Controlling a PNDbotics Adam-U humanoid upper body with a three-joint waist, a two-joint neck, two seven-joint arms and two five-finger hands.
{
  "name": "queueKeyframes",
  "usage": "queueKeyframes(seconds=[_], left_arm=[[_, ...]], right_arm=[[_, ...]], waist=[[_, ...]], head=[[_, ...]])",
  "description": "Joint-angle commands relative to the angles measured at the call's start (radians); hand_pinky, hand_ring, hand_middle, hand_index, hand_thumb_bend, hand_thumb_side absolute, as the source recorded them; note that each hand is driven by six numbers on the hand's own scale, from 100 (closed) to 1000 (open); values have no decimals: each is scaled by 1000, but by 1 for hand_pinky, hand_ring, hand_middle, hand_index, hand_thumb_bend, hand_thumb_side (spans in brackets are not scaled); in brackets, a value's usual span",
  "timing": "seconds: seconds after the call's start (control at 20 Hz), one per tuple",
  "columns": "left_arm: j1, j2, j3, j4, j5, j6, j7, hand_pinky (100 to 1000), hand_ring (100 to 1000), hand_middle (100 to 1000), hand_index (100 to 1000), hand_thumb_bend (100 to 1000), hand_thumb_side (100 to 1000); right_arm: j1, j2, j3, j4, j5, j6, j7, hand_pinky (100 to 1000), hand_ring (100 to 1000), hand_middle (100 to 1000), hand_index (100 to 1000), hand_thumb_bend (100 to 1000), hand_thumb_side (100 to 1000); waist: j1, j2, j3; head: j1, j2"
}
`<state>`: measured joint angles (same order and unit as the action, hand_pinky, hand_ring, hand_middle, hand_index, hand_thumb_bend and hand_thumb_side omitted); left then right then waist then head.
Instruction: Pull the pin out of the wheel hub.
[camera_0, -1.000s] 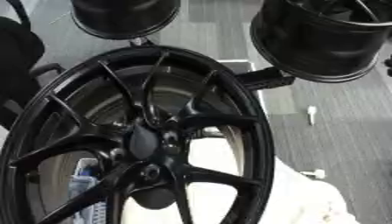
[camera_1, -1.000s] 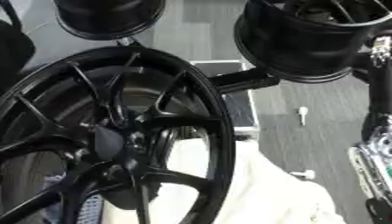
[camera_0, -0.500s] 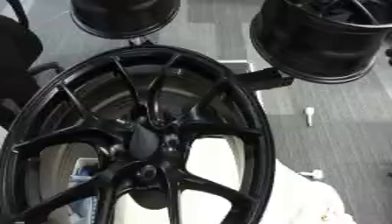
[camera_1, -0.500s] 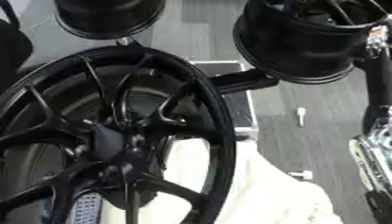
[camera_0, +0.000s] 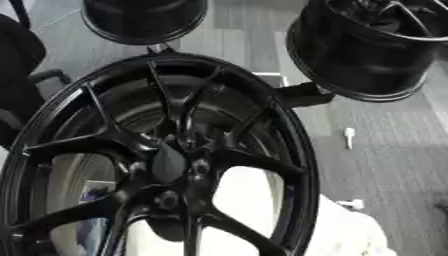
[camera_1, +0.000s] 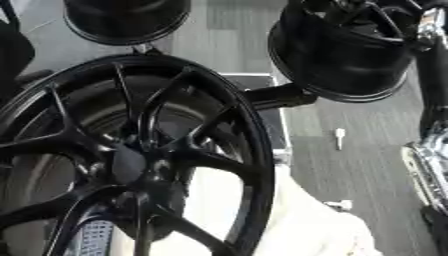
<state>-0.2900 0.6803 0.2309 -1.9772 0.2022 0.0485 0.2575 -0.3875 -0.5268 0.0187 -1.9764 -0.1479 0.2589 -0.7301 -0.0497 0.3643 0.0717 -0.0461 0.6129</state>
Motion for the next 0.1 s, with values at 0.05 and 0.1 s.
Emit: queueKeyframes(seconds=[0.05, 0.1], left_arm=[[7, -35, -14, -23, -10, -52, 51, 735, 774, 709, 827, 384, 434], [12, -43, -20, -23, -12, -64, 68, 735, 773, 708, 827, 387, 433]], right_arm=[[-16, -36, -12, -24, 26, 0, 3, 765, 680, 563, 730, 100, 677], [-17, -37, -12, -24, 30, 1, 4, 765, 680, 563, 730, 100, 670]], waist=[[6, -21, 3], [6, -22, 3]], head=[[5, -13], [6, -12]])
